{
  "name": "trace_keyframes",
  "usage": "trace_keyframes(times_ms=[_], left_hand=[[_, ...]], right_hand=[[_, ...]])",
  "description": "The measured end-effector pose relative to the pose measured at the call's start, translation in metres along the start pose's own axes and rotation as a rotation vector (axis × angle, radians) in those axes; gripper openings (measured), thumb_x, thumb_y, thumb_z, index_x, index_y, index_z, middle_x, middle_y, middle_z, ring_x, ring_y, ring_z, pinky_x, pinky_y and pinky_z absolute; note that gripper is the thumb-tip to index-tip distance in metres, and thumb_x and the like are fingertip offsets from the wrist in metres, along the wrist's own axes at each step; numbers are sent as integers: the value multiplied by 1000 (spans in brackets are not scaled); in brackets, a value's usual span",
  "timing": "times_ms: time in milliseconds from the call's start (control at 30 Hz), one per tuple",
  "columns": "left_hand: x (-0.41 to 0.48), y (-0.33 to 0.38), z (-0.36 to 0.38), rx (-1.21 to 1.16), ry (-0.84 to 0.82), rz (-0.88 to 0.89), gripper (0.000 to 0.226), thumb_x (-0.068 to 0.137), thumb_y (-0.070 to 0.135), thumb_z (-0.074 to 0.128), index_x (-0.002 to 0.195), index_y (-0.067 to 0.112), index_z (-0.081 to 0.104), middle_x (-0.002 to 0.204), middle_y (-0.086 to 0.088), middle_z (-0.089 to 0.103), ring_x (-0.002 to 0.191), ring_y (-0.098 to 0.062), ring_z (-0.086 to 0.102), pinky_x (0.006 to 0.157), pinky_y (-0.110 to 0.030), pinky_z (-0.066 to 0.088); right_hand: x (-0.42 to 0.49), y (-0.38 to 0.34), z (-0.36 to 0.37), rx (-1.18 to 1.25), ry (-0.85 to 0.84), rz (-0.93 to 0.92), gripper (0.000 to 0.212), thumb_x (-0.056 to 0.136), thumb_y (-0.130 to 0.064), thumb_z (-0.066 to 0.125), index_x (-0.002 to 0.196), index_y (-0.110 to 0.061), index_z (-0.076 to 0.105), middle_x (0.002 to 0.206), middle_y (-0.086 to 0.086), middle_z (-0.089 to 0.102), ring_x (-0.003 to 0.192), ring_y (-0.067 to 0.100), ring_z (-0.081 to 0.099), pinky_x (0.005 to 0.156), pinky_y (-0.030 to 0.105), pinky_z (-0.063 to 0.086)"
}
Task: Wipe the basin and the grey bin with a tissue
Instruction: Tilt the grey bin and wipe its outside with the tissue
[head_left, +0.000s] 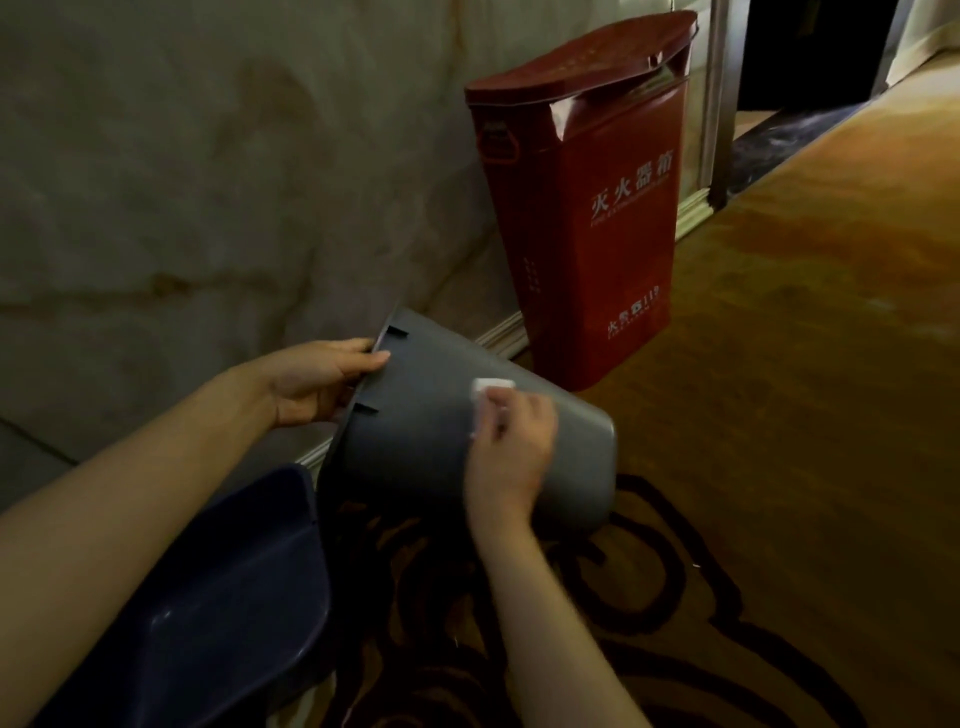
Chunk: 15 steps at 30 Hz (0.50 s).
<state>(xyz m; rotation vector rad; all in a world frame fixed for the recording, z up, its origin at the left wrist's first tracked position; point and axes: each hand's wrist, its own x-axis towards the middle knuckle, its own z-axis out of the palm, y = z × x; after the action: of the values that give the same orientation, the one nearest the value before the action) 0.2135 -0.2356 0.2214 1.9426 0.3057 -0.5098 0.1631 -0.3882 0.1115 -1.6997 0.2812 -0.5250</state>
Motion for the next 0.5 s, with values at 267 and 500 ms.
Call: trace_keyframes(times_ms=[267, 500], left_hand=[[-4, 3, 3, 10, 85, -40, 19, 94, 16, 44, 96, 22, 61, 94, -2, 64, 81, -15, 60, 57, -25, 57], [-13, 1, 9, -21, 78, -34, 17, 93, 18, 45, 95, 22, 61, 88, 0, 63, 76, -14, 59, 54, -25, 55]], right_hand=[[-25, 73, -20, -135, 204, 161, 11, 91, -12, 53, 97, -7, 61, 101, 11, 54, 93, 15, 50, 76, 30, 46], [17, 89, -44, -72, 255, 424, 11, 90, -16, 54, 99, -12, 60, 114, 8, 51, 106, 25, 52, 84, 36, 49]])
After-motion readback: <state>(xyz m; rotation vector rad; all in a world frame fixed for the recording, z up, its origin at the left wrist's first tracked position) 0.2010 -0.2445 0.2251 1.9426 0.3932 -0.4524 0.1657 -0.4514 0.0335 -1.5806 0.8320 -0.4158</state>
